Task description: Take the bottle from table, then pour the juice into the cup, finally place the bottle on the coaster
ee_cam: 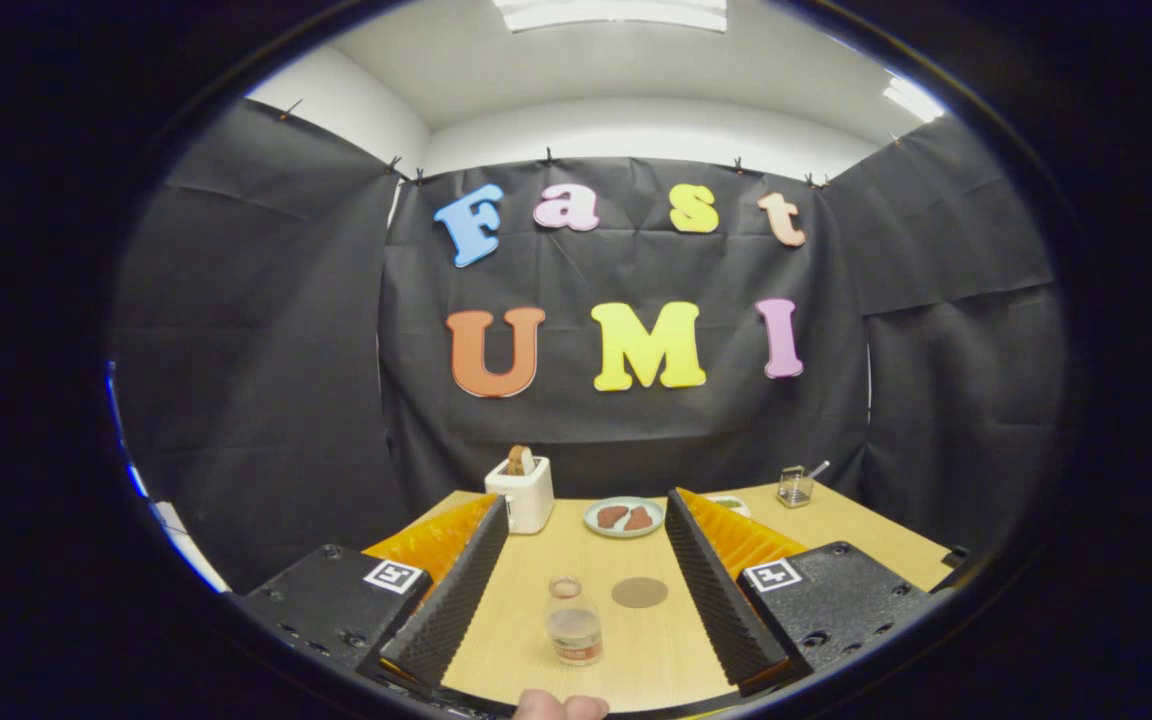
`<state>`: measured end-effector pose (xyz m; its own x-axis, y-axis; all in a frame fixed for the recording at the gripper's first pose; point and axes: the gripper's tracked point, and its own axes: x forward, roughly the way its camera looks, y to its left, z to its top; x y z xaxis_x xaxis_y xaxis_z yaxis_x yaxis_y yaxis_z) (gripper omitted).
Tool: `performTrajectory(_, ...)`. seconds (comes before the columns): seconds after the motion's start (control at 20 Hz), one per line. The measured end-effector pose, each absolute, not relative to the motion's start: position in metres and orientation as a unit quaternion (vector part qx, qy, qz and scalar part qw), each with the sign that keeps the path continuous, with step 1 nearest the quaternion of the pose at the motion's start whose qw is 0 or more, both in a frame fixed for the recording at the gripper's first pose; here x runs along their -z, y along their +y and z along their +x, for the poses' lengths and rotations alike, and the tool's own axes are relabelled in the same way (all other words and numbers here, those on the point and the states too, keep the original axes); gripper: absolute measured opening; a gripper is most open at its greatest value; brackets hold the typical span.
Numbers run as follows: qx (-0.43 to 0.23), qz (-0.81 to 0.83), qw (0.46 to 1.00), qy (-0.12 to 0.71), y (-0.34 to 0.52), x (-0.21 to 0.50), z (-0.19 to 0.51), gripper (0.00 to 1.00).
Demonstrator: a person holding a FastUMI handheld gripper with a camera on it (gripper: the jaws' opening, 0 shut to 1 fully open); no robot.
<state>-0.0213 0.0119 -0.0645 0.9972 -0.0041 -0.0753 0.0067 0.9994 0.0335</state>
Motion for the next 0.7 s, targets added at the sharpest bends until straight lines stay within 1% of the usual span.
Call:
performTrajectory(0.45,0.004,0.0,0.998,0.069,0.016,0.158,-0.03,1.0)
performTrajectory(0.7,-0.006,0.028,0.996,0.083,0.022,0.214,-0.02,1.0)
